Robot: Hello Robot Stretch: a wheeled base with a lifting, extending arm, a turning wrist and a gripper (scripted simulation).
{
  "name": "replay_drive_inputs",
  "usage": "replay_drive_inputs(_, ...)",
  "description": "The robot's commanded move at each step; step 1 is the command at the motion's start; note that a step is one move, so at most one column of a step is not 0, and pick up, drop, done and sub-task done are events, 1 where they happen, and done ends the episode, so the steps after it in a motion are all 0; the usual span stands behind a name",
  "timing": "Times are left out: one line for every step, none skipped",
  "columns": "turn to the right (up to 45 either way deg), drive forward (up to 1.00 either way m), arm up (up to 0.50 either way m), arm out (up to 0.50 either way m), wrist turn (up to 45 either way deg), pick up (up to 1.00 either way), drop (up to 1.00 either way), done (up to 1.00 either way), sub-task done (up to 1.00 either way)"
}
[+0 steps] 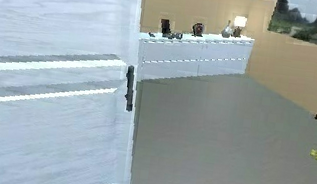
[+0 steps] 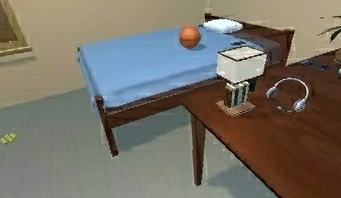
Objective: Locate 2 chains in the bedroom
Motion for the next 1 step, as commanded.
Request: replay_drive_inputs(30.0, 0.0, 0.0, 0.0, 0.0, 0.0, 0.0, 0.0, 0.0)
